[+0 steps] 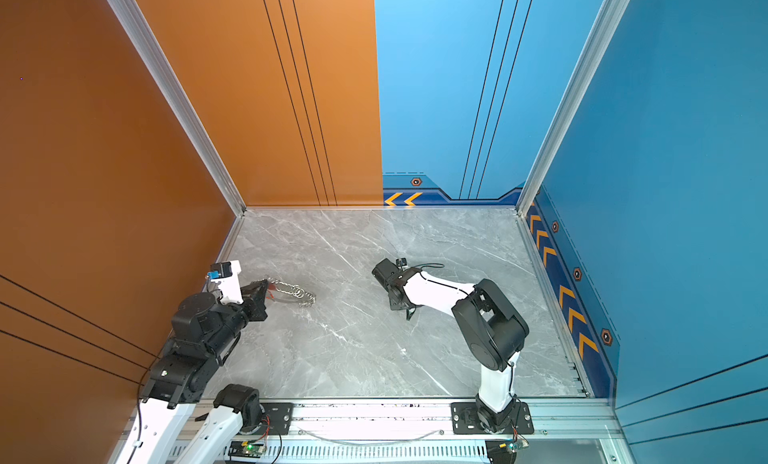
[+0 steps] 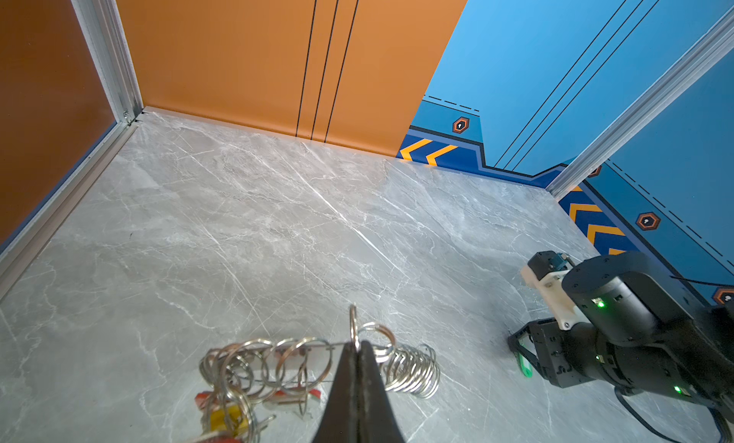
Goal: Put the keys on the keyring
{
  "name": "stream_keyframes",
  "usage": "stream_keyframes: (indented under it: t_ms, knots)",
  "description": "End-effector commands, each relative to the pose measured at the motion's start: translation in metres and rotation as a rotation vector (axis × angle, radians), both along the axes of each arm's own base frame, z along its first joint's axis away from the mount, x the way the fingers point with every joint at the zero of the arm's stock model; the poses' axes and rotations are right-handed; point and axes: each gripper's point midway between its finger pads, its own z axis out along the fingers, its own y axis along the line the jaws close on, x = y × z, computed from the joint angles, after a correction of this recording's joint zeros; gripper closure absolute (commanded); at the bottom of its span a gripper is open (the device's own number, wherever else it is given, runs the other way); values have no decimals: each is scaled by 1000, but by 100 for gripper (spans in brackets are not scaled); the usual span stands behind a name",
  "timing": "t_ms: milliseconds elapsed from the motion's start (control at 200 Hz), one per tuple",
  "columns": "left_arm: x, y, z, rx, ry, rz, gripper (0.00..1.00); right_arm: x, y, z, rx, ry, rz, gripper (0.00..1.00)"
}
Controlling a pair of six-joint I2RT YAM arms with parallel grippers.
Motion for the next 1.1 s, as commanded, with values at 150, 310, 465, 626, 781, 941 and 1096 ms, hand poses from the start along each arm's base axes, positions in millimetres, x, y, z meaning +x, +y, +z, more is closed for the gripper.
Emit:
stream_keyframes:
  t_ms: [150, 310, 465, 626, 781, 941, 1096]
  knots:
    - [3, -1, 12, -17, -54, -5, 99, 12, -3, -10, 36, 17, -30, 68]
    - [3, -1, 13, -18, -56, -6, 100, 12, -4, -16, 41, 29, -42, 68]
    - [3, -1, 12, -19, -52, -8, 100, 11, -1, -17, 65, 32, -41, 68]
    - [3, -1, 12, -19, -53, -7, 100, 10, -3, -19, 69, 36, -54, 69]
    - [3, -1, 12, -18, -52, -8, 99, 6, -6, -24, 72, 51, -73, 69]
    - [3, -1, 12, -20, -52, -8, 99, 1, -10, -28, 67, 60, -91, 70]
    - [4, -1, 12, -20, -50, -7, 99, -1, -12, -33, 61, 72, -98, 72]
